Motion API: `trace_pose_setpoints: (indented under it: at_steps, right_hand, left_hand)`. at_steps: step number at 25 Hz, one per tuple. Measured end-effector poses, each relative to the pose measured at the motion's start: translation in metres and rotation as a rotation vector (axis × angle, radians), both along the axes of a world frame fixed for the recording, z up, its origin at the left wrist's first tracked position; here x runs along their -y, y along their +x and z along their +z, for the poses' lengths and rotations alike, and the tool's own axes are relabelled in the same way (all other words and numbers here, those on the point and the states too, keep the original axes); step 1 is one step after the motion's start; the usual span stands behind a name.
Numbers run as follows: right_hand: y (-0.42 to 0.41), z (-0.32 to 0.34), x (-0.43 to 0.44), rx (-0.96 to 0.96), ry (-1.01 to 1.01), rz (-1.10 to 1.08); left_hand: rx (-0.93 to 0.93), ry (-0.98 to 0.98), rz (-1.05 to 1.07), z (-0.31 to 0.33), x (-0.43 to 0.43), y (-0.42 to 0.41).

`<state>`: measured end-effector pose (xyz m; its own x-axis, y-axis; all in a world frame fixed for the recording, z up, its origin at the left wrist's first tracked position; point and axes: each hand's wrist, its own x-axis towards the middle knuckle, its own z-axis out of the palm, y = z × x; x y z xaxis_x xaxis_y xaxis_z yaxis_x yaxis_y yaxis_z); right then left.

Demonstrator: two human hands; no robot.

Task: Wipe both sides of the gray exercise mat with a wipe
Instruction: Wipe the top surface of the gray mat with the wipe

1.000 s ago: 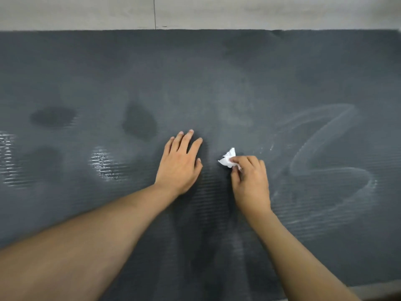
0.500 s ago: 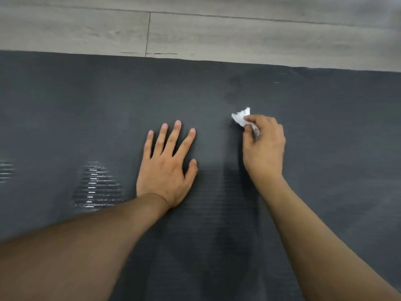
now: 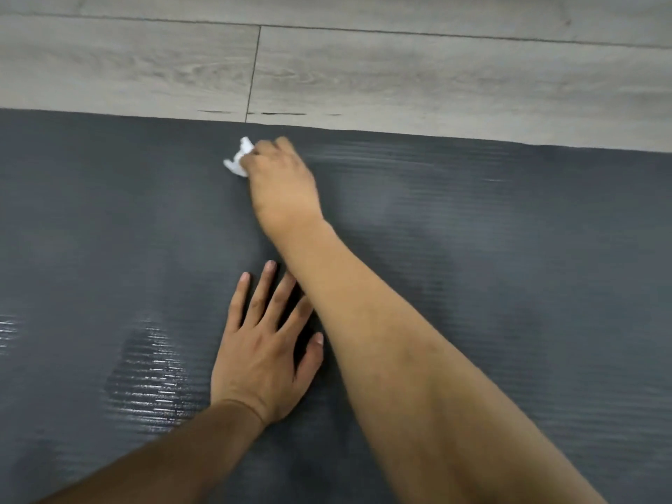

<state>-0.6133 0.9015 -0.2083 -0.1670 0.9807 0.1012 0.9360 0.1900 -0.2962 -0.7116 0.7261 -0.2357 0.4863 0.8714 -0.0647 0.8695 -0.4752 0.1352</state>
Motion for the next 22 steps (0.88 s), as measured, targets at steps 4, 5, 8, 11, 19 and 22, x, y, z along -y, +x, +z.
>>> trace_pose_setpoints:
  at_steps: [4, 5, 8, 11, 19, 22]
  right_hand:
    - [0.06, -0.009, 0.001, 0.098, 0.027, 0.01]
    - [0.106, -0.015, 0.006, 0.069, 0.072, -0.199]
    - [0.222, -0.012, 0.043, 0.063, 0.049, -0.737]
    - [0.191, -0.014, 0.036, -0.031, 0.088, -0.813]
    - [-0.012, -0.019, 0.018, -0.141, 0.028, 0.199]
    - [0.109, -0.032, 0.051, -0.172, 0.221, -0.327]
  left_hand:
    - [0.007, -0.01, 0.014, 0.004, 0.0, -0.001]
    - [-0.005, -0.02, 0.017, 0.005, 0.0, 0.0]
    - [-0.015, -0.052, 0.017, 0.006, -0.001, 0.001]
    - [-0.03, -0.058, 0.01, 0.006, -0.002, -0.001]
    - [-0.076, -0.082, -0.004, 0.001, -0.003, -0.003]
    - [-0.006, -0.064, 0.022, 0.003, 0.0, 0.0]
